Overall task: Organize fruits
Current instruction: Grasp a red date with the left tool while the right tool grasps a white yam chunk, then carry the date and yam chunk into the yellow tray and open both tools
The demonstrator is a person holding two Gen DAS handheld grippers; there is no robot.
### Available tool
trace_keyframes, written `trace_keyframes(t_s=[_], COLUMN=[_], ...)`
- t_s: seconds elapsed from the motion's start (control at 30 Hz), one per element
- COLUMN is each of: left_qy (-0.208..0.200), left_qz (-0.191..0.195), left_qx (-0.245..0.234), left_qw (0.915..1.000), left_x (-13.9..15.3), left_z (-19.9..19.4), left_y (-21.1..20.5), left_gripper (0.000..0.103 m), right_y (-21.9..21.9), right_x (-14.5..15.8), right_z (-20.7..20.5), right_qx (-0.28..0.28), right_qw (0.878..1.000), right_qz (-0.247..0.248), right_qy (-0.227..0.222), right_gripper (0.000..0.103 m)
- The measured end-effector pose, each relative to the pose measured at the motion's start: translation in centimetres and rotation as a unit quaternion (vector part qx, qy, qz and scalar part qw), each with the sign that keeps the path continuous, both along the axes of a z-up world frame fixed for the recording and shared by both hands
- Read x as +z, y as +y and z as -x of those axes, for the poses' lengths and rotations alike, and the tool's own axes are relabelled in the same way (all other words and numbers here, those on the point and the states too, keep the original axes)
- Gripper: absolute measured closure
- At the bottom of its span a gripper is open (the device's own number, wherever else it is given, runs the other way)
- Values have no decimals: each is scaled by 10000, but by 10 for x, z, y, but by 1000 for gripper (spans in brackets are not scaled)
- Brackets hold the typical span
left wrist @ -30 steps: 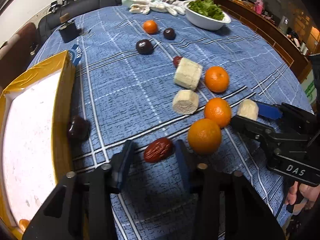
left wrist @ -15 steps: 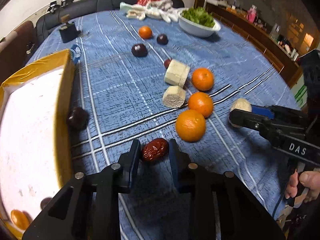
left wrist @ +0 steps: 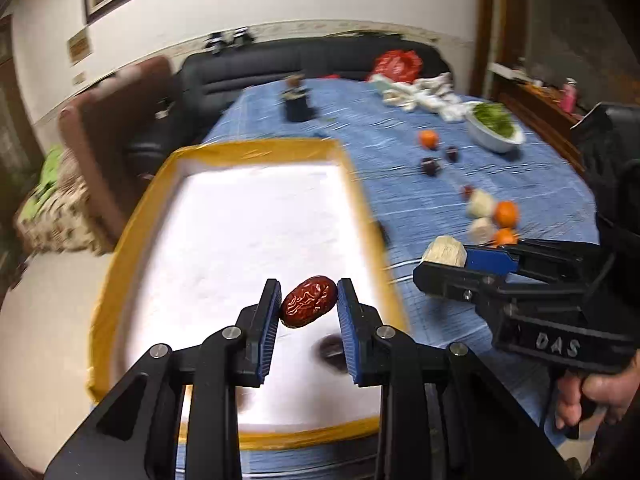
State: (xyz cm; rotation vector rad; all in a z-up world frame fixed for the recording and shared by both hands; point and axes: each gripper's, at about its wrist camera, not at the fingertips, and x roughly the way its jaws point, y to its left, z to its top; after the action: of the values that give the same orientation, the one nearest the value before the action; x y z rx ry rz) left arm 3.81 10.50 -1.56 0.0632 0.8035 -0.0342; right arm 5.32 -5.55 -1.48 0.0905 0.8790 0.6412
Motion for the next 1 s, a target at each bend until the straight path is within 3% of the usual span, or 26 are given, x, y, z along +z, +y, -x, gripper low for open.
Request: trace_keyframes(t_s=[0.3, 0.4, 0.43, 0.5, 0.63, 0.73, 1.0], left_qy=[184, 316, 358, 388, 180, -82, -298], left_qz=[-320, -336, -346, -352, -373, -365, -457], left_qx=[767, 976, 1026, 1104, 1013, 714, -511], left_qw=[9964, 9942, 9935, 9925, 9940, 9967, 9972], left_x=[-24, -28, -29, -28, -18, -4, 7], left_z=[4, 4, 4, 5, 10, 16, 21], left_y=[42, 50, 52, 52, 39, 19, -65], left_gripper=[76, 76, 74, 54, 49, 47, 46], right_y=[90, 96, 94, 87, 55, 15, -113], right_x=[-19, -22, -20, -12, 7, 13, -8], right_z=[9, 9, 10, 14, 22, 23, 19], right_qx=[615, 676, 680, 662, 444, 27, -1394], right_qw=[9979, 9974, 9974, 9976, 9970, 9970, 9891], right_qz=[75, 4, -61, -219, -487, -419, -122], right_qy=[173, 238, 214, 57, -399, -655, -464], right_gripper=[66, 56, 48, 41, 37, 34, 33])
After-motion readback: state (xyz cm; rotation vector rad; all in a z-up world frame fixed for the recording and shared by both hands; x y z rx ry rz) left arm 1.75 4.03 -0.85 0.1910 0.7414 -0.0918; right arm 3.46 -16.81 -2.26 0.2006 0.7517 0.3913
